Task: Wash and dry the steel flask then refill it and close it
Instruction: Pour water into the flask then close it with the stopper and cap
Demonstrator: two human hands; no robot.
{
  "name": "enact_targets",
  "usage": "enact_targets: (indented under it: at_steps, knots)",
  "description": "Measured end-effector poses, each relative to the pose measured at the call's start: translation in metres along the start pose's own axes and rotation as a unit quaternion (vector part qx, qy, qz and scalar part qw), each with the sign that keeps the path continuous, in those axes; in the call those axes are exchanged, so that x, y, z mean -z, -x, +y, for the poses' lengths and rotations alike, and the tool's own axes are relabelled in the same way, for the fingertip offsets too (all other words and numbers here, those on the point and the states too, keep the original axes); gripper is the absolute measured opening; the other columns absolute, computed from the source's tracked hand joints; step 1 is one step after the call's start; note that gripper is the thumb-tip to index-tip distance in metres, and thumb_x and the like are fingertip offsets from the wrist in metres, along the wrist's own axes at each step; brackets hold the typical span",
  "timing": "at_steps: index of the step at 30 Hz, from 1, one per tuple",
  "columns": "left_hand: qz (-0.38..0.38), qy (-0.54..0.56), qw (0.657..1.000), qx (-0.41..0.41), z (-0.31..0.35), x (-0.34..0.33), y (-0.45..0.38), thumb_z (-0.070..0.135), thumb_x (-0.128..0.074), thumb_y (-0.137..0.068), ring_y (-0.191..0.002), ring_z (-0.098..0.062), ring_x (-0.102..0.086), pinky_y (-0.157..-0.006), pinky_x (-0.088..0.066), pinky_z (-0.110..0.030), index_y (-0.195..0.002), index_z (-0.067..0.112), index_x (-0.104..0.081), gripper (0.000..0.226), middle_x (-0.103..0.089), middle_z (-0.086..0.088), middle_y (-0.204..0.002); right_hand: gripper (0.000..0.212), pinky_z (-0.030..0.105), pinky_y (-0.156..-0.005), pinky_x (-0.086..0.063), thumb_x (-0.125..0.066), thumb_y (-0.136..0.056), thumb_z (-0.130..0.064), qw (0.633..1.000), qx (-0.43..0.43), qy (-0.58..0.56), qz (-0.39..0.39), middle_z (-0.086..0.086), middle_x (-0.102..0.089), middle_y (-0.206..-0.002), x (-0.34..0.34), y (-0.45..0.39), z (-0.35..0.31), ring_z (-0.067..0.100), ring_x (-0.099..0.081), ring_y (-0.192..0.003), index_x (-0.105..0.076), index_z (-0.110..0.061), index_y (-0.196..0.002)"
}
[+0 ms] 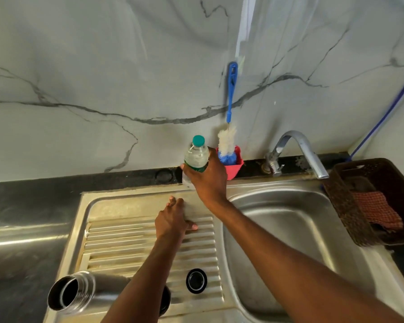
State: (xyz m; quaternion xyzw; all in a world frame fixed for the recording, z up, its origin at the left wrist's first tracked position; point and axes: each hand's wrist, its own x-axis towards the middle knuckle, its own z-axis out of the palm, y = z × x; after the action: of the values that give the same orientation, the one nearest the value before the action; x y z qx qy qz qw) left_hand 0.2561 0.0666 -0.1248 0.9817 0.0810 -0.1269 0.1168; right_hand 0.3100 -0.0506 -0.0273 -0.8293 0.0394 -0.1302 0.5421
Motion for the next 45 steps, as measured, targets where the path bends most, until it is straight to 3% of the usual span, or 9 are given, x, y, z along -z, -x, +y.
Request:
enact_targets:
  at_steps: [5,11,14,18,28,32,36,40,45]
  knots:
    - [-0.014,0.012,1.0,-0.008,0.001,0.014,0.01,0.058,-0.09,-0.068,-0.112,-0.021,-0.064,-0.091,-0.054,-0.037,-0.127,0.033,-0.058,0.071,-0.061,0.005,-0.126,0.055,0.017,-0.085,-0.056,-0.091,-0.078,-0.027,0.992,-0.024,-0.126,0.009,-0.037,-0.065,-0.108,0.057,0.04,-0.027,0.0,-0.068,-0.103,-0.058,-0.034,-0.121]
    - [-0.004,0.233,0.973,-0.002,-0.003,0.05,0.019,0.048,-0.077,-0.091,-0.101,-0.027,-0.072,-0.085,-0.051,-0.033,-0.096,0.02,-0.078,0.028,-0.078,0.0,-0.097,0.053,0.026,-0.08,-0.057,-0.086,-0.083,-0.017,0.969,-0.064,-0.24,0.012,-0.003,-0.072,-0.108,0.124,0.091,-0.014,0.013,-0.072,-0.097,-0.057,-0.024,-0.126]
    - [0.075,0.41,0.909,0.006,0.028,0.073,0.059,0.058,-0.063,-0.096,-0.089,-0.027,-0.074,-0.083,-0.054,-0.042,-0.084,0.022,-0.077,0.04,-0.078,0.001,-0.081,0.048,0.024,-0.077,-0.056,-0.083,-0.086,-0.015,0.965,-0.103,-0.239,-0.009,-0.005,-0.072,-0.107,0.158,0.114,0.001,0.011,-0.071,-0.095,-0.057,-0.025,-0.124]
    - [0.023,0.613,0.787,-0.064,0.095,0.097,0.127,0.042,-0.063,-0.102,-0.1,-0.018,-0.076,-0.088,-0.057,-0.038,-0.106,0.017,-0.079,0.03,-0.081,-0.003,-0.102,0.051,0.037,-0.089,-0.061,-0.087,-0.082,-0.025,0.964,-0.144,-0.21,-0.076,-0.003,-0.073,-0.111,0.189,0.129,0.014,0.014,-0.073,-0.1,-0.059,-0.026,-0.125]
    - [-0.135,0.719,0.655,-0.19,0.151,0.095,0.169,0.017,-0.059,-0.103,-0.128,-0.041,-0.063,-0.098,-0.057,-0.04,-0.138,0.0,-0.06,0.039,-0.069,-0.023,-0.132,0.04,0.042,-0.08,-0.057,-0.084,-0.079,-0.023,0.932,-0.127,-0.177,-0.291,0.005,-0.076,-0.097,0.247,0.132,0.013,0.024,-0.073,-0.085,-0.068,-0.019,-0.116]
    - [-0.196,0.742,0.598,-0.231,0.157,0.092,0.175,0.036,-0.085,-0.084,-0.135,-0.036,-0.058,-0.101,-0.057,-0.041,-0.14,0.0,-0.061,0.071,-0.061,-0.028,-0.141,0.027,0.039,-0.073,-0.056,-0.08,-0.083,-0.017,0.89,-0.142,-0.229,-0.369,0.011,-0.072,-0.089,0.268,0.133,0.018,0.026,-0.07,-0.073,-0.069,-0.015,-0.108]
    - [-0.192,0.763,0.579,-0.215,0.17,0.088,0.179,0.039,-0.096,-0.07,-0.133,-0.036,-0.06,-0.098,-0.059,-0.041,-0.128,0.003,-0.071,0.073,-0.065,-0.026,-0.136,0.033,0.041,-0.075,-0.056,-0.081,-0.084,-0.024,0.871,-0.163,-0.242,-0.396,0.021,-0.067,-0.095,0.277,0.129,0.027,0.033,-0.065,-0.077,-0.067,-0.011,-0.111]
    - [-0.191,0.784,0.564,-0.176,0.183,0.089,0.179,0.031,-0.101,-0.062,-0.118,-0.037,-0.069,-0.091,-0.061,-0.043,-0.114,0.005,-0.077,0.064,-0.073,-0.014,-0.102,0.031,0.04,-0.074,-0.055,-0.079,-0.085,-0.024,0.867,-0.163,-0.237,-0.406,0.024,-0.065,-0.095,0.283,0.125,0.034,0.032,-0.065,-0.074,-0.067,-0.008,-0.108]
    - [-0.145,0.791,0.586,-0.097,0.199,0.097,0.185,-0.004,-0.064,-0.084,-0.099,-0.031,-0.074,-0.082,-0.063,-0.039,-0.099,0.007,-0.081,0.025,-0.071,-0.01,-0.086,0.026,0.04,-0.072,-0.055,-0.08,-0.082,-0.023,0.873,-0.162,-0.24,-0.392,0.027,-0.065,-0.089,0.28,0.122,0.042,0.032,-0.065,-0.068,-0.069,-0.008,-0.101]
